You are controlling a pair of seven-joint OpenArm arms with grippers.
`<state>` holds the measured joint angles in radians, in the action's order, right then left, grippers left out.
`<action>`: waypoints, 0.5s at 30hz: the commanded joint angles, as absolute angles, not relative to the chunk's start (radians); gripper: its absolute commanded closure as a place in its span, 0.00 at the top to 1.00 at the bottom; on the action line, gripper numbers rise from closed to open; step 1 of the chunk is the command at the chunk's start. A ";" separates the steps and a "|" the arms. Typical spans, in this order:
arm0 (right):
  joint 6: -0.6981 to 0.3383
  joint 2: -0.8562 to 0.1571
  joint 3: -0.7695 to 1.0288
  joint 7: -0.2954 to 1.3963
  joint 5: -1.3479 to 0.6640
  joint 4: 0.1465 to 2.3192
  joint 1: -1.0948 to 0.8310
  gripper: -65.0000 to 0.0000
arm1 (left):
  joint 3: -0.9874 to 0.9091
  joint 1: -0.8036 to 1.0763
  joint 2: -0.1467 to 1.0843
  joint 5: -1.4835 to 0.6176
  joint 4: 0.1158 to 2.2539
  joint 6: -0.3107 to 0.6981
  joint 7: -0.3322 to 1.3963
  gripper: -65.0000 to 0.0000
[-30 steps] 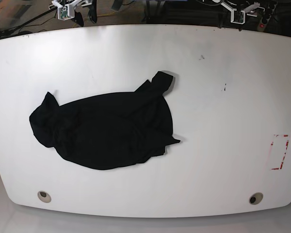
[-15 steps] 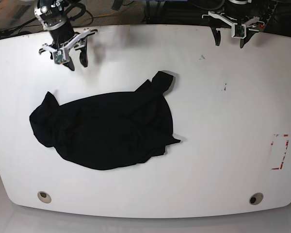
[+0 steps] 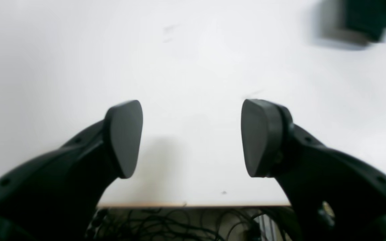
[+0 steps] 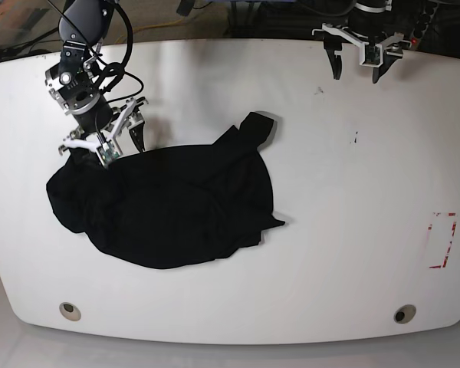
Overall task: Fold the T-shirt properly
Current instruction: 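Lower the right gripper onto the shirt's bunched end and grasp it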
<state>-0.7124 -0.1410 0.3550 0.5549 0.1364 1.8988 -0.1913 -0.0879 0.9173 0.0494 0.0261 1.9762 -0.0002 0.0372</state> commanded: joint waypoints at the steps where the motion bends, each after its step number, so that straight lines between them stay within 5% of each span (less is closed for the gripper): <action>1: -0.698 -0.150 0.361 0.542 0.194 1.859 -0.131 0.68 | -0.067 0.914 0.051 0.028 1.992 0.007 0.010 0.66; 15: -0.698 -0.156 0.289 0.542 0.294 1.586 0.056 0.68 | -0.033 0.865 0.053 0.030 1.989 0.007 0.012 0.66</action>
